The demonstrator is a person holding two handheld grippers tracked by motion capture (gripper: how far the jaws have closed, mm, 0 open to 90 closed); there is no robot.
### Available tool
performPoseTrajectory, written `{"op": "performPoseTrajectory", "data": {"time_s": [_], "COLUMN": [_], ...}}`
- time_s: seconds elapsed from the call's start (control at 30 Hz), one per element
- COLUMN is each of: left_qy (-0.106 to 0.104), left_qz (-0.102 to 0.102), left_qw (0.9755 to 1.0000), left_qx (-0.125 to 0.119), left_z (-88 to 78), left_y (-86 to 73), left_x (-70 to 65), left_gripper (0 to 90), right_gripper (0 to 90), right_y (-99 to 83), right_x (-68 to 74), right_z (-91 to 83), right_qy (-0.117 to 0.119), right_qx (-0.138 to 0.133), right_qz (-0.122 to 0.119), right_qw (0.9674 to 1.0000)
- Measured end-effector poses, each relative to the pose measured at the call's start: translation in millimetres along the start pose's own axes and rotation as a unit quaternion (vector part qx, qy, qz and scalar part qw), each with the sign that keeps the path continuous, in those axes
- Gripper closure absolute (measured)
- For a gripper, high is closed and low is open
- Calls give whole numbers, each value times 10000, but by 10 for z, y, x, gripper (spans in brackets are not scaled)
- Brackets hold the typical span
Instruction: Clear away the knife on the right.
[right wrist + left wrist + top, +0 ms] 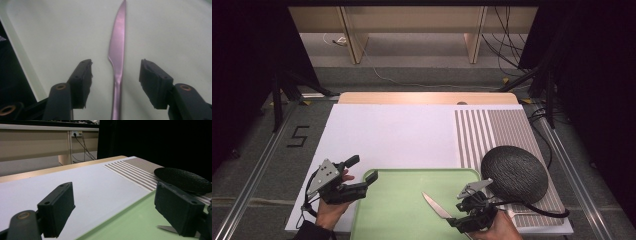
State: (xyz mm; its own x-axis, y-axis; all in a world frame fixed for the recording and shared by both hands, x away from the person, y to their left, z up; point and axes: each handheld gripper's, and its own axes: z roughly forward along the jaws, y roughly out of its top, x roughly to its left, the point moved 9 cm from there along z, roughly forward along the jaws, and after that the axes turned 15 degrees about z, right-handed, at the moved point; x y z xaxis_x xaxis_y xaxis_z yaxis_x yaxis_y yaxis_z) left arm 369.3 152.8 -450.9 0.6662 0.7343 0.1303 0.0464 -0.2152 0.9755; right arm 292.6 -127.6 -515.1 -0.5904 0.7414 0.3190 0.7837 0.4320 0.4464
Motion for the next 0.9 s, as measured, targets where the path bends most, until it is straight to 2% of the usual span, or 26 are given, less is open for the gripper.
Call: {"op": "performPoseTrajectory", "data": {"time_s": [0.07, 0.17, 0.27, 0.3, 0.33, 0.37, 0.43, 0.63, 0.9], "left_qy": [1, 4, 4, 3, 3, 2, 0, -1, 1], "left_qz": [2, 8, 12, 14, 16, 14, 14, 9, 9], "left_qw": [10000, 10000, 10000, 10000, 10000, 10000, 10000, 10000, 10000], "left_qx": [0, -1, -4, -6, -7, -7, -7, -11, -14], "left_z": [-1, -2, -2, -3, -4, -4, -4, -5, -7], "left_y": [0, 1, 3, 4, 4, 4, 4, 5, 7], "left_x": [0, 0, -1, -2, -2, -2, -2, -3, -1], "left_gripper": [157, 157, 157, 157, 157, 157, 157, 157, 157], "right_gripper": [553, 616, 653, 704, 704, 749, 759, 880, 900], "right_y": [13, 2, -12, -15, -15, -29, -31, -114, -161], "right_x": [27, 66, 60, 59, 59, 69, 72, 63, 39], "right_z": [-12, -14, 3, 11, 11, 9, 14, 85, 126], "right_qy": [101, 202, 177, 160, 160, 172, 170, 23, -169], "right_qx": [-97, -80, -15, -34, -34, -5, -15, 292, 485], "right_qz": [-87, -206, -261, -311, -311, -341, -348, -563, -651], "right_qw": [9999, 9996, 9995, 9994, 9994, 9993, 9992, 9980, 9966]}}
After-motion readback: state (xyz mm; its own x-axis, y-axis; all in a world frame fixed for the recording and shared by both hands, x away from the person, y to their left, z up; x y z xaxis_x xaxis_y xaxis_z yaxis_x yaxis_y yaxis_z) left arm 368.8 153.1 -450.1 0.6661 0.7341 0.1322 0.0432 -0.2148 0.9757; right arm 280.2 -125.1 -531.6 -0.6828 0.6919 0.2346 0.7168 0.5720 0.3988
